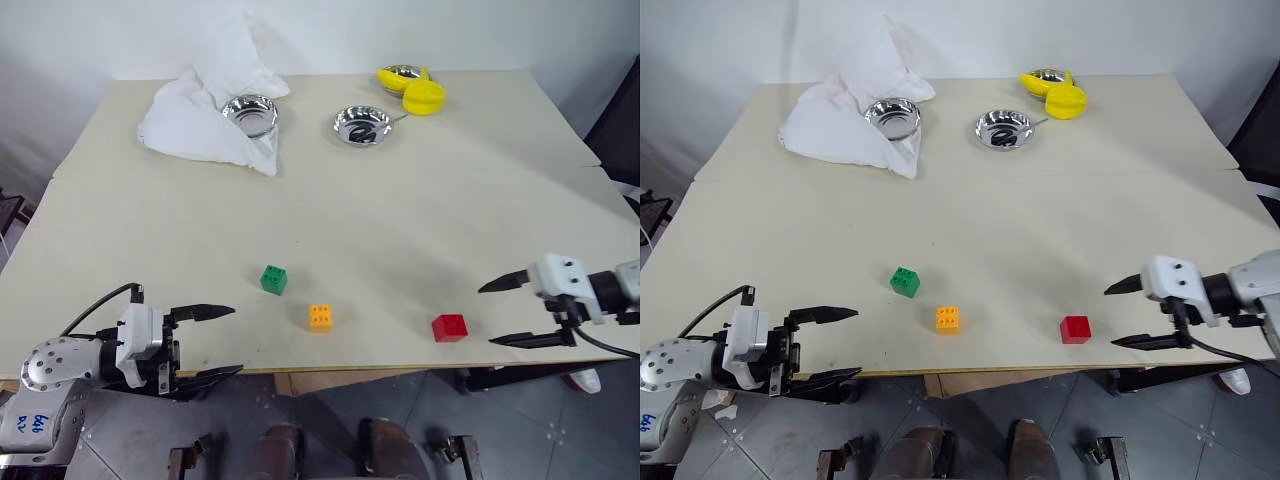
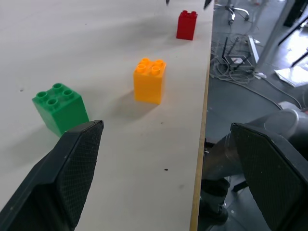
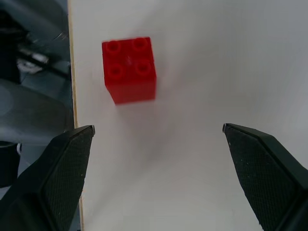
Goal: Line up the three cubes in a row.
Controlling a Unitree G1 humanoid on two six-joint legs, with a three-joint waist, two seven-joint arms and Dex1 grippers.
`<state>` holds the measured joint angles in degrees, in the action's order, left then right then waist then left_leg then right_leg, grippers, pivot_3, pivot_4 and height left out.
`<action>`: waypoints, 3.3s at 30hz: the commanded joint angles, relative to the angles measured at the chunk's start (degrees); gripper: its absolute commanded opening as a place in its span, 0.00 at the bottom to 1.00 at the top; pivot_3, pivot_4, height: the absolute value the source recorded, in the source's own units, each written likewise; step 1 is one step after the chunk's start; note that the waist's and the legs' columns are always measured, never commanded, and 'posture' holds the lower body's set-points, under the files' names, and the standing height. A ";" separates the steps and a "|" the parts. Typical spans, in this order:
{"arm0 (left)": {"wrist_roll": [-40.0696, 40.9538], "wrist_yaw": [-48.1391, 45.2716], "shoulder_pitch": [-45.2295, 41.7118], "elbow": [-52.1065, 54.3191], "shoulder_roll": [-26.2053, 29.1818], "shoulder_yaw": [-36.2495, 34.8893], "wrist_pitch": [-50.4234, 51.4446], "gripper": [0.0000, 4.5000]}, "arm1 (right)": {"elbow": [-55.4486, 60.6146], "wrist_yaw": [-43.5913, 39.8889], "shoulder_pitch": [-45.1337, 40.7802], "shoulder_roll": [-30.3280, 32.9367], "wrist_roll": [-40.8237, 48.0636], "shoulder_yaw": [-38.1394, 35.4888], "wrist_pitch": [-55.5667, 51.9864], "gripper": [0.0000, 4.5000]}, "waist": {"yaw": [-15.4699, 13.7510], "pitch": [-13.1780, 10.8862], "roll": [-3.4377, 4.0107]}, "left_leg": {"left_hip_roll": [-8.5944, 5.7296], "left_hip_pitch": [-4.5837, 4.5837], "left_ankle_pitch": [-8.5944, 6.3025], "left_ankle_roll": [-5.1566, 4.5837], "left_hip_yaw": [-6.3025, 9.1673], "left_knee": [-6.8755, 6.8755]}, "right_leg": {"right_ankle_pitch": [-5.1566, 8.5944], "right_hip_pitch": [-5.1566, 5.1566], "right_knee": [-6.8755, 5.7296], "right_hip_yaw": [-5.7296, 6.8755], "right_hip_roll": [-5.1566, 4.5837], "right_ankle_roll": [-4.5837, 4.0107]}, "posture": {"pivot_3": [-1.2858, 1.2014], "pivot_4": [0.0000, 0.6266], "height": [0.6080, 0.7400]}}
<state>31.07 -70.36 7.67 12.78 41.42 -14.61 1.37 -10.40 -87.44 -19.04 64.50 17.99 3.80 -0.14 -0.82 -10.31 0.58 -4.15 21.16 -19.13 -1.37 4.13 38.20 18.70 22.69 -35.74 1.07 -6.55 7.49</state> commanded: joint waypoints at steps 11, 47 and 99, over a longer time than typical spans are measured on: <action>-0.34 2.68 0.34 2.12 0.00 -0.26 -0.71 1.00 | 2.79 -0.32 0.30 -4.26 -1.78 1.00 0.84 0.57 | -0.40 0.00 0.00 | -0.01 0.00 0.00 0.00 -0.01 0.01 | 0.00 0.02 -0.02 0.03 0.00 0.00 | 0.52 0.24 1.00; 1.11 7.30 -1.37 0.95 -1.80 -2.49 -0.61 1.00 | -51.51 -4.44 -43.55 -28.73 -19.74 13.17 21.29 0.32 | 2.53 -0.01 -0.04 | 0.00 -0.01 -0.01 0.04 0.02 0.07 | 0.00 0.12 -0.24 0.12 0.03 0.00 | 0.52 0.24 1.00; -3.46 50.11 -7.53 18.60 -12.94 7.55 35.42 1.00 | 2.32 -1.23 6.58 -8.39 19.90 -13.19 4.57 0.99 | -0.60 -0.05 0.00 | 0.00 -0.06 -0.05 0.01 0.00 0.12 | -0.02 -0.04 -0.18 0.08 0.02 0.03 | 0.52 0.24 1.00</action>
<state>30.51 -24.36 1.00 29.50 28.98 -8.33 35.25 -10.49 -88.07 -12.59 56.01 37.60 -7.36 5.07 -1.42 -10.36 0.58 -4.15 21.10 -19.18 -1.35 4.13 38.38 18.67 22.65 -35.92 1.15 -6.52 7.52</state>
